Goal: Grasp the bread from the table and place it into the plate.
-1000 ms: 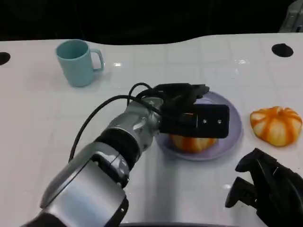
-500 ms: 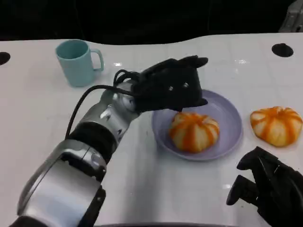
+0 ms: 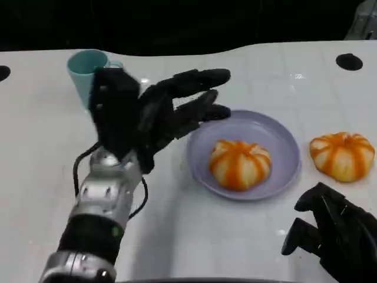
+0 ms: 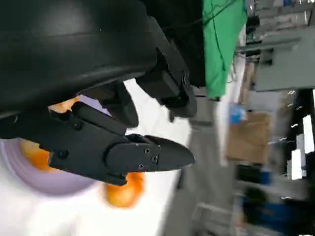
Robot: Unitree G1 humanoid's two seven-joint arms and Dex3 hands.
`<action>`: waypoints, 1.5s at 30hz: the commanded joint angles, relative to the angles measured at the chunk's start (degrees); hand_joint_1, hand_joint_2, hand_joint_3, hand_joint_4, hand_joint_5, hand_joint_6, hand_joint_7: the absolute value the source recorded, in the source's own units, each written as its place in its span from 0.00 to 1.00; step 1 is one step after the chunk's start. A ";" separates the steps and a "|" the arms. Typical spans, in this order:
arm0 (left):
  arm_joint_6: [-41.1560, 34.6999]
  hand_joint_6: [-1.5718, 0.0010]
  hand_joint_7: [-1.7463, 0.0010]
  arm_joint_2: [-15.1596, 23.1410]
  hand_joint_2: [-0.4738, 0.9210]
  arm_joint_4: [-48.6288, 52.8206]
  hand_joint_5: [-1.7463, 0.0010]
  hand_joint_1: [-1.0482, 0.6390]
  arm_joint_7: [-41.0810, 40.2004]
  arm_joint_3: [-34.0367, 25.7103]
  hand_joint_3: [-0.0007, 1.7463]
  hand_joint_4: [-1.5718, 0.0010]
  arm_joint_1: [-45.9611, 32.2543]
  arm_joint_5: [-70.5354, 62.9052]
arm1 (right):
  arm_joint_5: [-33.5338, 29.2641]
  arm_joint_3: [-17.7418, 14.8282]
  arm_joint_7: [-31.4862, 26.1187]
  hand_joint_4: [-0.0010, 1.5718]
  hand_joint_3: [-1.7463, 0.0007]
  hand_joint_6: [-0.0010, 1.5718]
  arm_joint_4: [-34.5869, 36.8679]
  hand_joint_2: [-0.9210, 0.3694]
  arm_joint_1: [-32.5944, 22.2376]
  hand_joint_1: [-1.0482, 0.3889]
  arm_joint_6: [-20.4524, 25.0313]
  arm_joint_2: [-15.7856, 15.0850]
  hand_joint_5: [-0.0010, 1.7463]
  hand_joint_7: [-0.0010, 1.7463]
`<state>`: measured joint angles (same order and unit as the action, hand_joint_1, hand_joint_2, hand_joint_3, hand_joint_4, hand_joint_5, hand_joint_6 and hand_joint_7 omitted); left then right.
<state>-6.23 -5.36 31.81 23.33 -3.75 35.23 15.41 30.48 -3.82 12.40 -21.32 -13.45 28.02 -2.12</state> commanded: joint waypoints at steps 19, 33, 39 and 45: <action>-35.24 0.63 0.18 1.41 1.00 -43.43 0.00 0.29 -8.09 -7.32 0.26 0.55 -33.20 25.39 | -0.13 -0.28 -0.70 0.42 0.83 0.34 -1.99 0.00 -0.53 0.38 0.48 -0.55 1.00 0.92; -35.82 0.68 0.13 0.66 1.00 -48.70 0.00 0.30 -14.51 -5.93 0.27 0.59 -41.00 25.02 | 0.40 -0.44 -2.07 0.41 0.83 0.32 -3.51 0.00 -0.89 0.38 2.06 -0.36 1.00 0.92; -34.79 0.67 0.12 1.00 1.00 -48.70 0.00 0.30 -14.33 -4.83 0.26 0.58 -41.71 24.43 | 0.54 -0.72 -1.39 0.40 0.83 0.32 -3.13 0.00 -0.97 0.38 1.37 -0.39 1.00 0.92; -31.23 0.67 0.08 1.89 1.00 -47.80 0.00 0.30 -12.59 -3.10 0.28 0.56 -42.50 22.28 | 0.46 -0.86 -0.57 0.41 0.82 0.32 -2.59 0.00 -0.91 0.39 0.68 -0.47 1.00 0.91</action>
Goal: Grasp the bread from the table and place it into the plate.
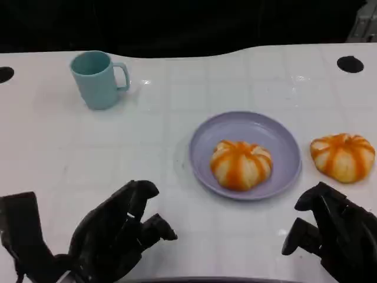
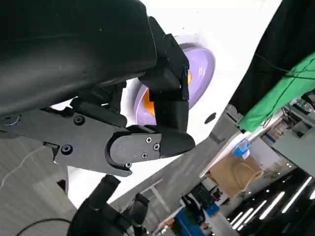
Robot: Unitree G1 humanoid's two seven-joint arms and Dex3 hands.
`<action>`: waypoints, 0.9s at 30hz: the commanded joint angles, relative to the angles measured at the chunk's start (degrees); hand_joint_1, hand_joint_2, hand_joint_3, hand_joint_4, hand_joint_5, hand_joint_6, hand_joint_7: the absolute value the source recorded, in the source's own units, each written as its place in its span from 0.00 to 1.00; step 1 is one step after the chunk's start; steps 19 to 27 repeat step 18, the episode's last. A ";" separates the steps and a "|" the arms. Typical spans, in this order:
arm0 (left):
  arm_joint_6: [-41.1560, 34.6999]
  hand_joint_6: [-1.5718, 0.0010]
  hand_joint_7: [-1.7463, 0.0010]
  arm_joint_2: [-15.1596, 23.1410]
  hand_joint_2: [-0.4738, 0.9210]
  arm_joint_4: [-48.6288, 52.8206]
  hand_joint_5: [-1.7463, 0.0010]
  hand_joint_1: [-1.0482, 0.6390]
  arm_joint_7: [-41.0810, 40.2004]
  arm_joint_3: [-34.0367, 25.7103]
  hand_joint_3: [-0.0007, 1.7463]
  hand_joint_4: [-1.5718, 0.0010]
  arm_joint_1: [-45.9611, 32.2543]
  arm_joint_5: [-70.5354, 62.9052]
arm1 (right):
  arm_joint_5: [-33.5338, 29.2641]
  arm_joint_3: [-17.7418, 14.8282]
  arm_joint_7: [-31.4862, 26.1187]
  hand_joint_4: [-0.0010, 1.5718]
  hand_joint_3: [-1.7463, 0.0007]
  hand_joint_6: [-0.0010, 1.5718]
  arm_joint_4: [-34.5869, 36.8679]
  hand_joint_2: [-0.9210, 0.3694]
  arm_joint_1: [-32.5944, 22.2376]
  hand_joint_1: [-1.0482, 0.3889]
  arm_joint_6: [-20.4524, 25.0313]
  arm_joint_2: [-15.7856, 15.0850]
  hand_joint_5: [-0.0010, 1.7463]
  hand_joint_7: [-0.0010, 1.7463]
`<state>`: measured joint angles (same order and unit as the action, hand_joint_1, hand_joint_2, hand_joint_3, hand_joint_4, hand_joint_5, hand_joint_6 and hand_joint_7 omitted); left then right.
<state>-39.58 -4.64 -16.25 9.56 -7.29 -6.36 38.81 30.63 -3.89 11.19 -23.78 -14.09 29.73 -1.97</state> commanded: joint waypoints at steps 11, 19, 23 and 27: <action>3.40 0.67 0.07 1.72 1.00 1.38 0.00 0.30 1.90 1.23 0.27 0.56 -0.74 -1.10 | 0.33 -0.99 1.13 0.42 0.84 0.33 0.61 0.00 -0.29 0.38 -1.68 -0.63 1.00 0.91; 3.15 0.67 0.07 1.79 1.00 1.53 0.00 0.30 1.47 1.22 0.27 0.54 -0.54 -0.42 | 0.60 -1.31 2.14 0.43 0.85 0.35 1.27 0.00 -0.38 0.38 -2.36 -0.59 1.00 0.90; 3.15 0.67 0.07 1.79 1.00 1.53 0.00 0.30 1.47 1.22 0.27 0.54 -0.54 -0.42 | 0.60 -1.31 2.14 0.43 0.85 0.35 1.27 0.00 -0.38 0.38 -2.36 -0.59 1.00 0.90; 3.15 0.67 0.07 1.79 1.00 1.53 0.00 0.30 1.47 1.22 0.27 0.54 -0.54 -0.42 | 0.60 -1.31 2.14 0.43 0.85 0.35 1.27 0.00 -0.38 0.38 -2.36 -0.59 1.00 0.90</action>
